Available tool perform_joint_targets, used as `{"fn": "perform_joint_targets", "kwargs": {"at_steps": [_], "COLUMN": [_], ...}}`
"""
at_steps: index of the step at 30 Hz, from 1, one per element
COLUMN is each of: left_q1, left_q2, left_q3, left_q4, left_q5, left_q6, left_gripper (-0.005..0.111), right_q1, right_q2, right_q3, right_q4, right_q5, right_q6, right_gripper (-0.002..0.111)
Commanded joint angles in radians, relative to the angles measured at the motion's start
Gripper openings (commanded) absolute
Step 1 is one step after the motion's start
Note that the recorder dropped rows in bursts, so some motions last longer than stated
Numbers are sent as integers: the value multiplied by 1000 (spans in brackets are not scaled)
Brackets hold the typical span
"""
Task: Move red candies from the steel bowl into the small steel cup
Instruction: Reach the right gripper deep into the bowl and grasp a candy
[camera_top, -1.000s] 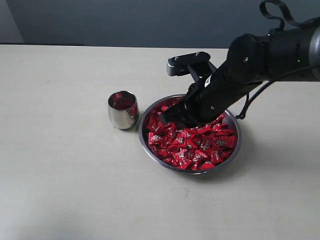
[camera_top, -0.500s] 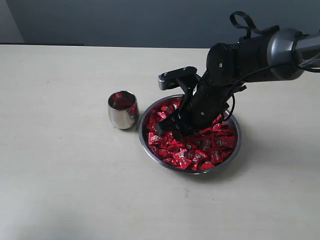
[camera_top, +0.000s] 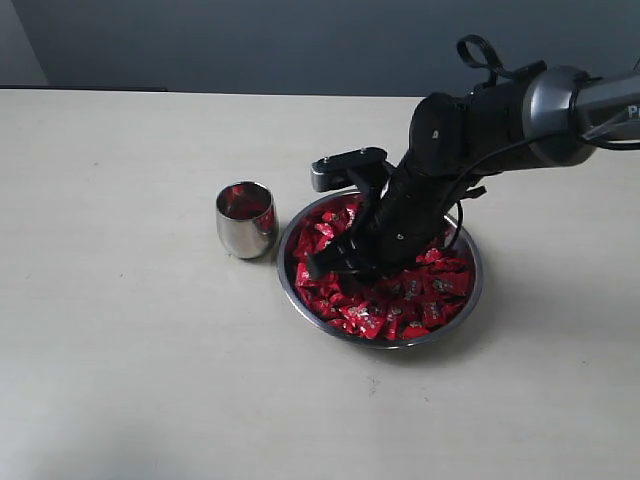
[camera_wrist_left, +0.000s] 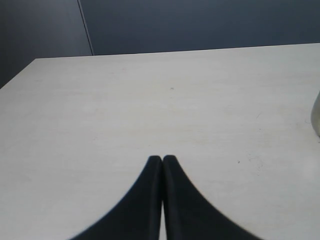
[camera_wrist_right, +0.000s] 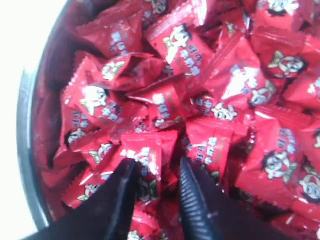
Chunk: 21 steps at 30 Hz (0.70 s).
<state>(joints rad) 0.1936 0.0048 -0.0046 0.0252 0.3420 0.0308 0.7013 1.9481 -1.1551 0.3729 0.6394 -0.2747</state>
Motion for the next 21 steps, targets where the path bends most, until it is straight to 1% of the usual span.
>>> {"fn": "perform_joint_targets", "kwargs": {"at_steps": [1,7,10,14,21], "left_q1": [-7,-7,-7,-7,-7], "left_q2": [-5,-5,-5,-5,-5], "left_q3": [5,5,5,5,5], "left_q4": [2,2,2,2,2], "left_q5": [-8,-8,-8,-8,-8], "left_q6": [-1,-1,-1,-1,-1], "left_gripper": [0,0,0,0,0], "right_q1": [-1,-1,29,56,56], "right_q2": [1,14,61,73,71], "right_q3": [-8,-8,-8,-8,-80], "right_q4": [37,45,43,21,-13], "right_q5": [8,24,35,-4,49], "right_q6": [-47,-49,-51,-51,-45], "right_gripper": [30,30,30,30,30]}}
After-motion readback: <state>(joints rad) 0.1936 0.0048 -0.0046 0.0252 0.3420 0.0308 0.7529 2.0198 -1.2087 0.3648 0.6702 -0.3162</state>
